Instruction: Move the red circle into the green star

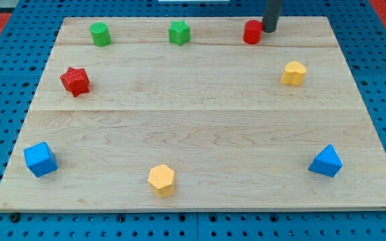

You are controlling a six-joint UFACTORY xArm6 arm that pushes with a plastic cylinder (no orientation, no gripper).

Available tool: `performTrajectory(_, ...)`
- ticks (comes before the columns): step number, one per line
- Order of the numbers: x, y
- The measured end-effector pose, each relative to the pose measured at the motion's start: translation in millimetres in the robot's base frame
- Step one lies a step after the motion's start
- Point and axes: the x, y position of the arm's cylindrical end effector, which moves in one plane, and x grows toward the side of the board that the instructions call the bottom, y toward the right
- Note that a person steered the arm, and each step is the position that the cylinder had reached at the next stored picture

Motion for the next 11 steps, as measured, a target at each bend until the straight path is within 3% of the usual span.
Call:
performTrajectory(1,1,-14)
performTrajectory(2,21,16)
performTrajectory(3,21,-15)
performTrajectory(4,8,-55)
performTrajectory(6,-26,-47)
performTrajectory(9,5,-88)
performTrajectory(11,-13,-65)
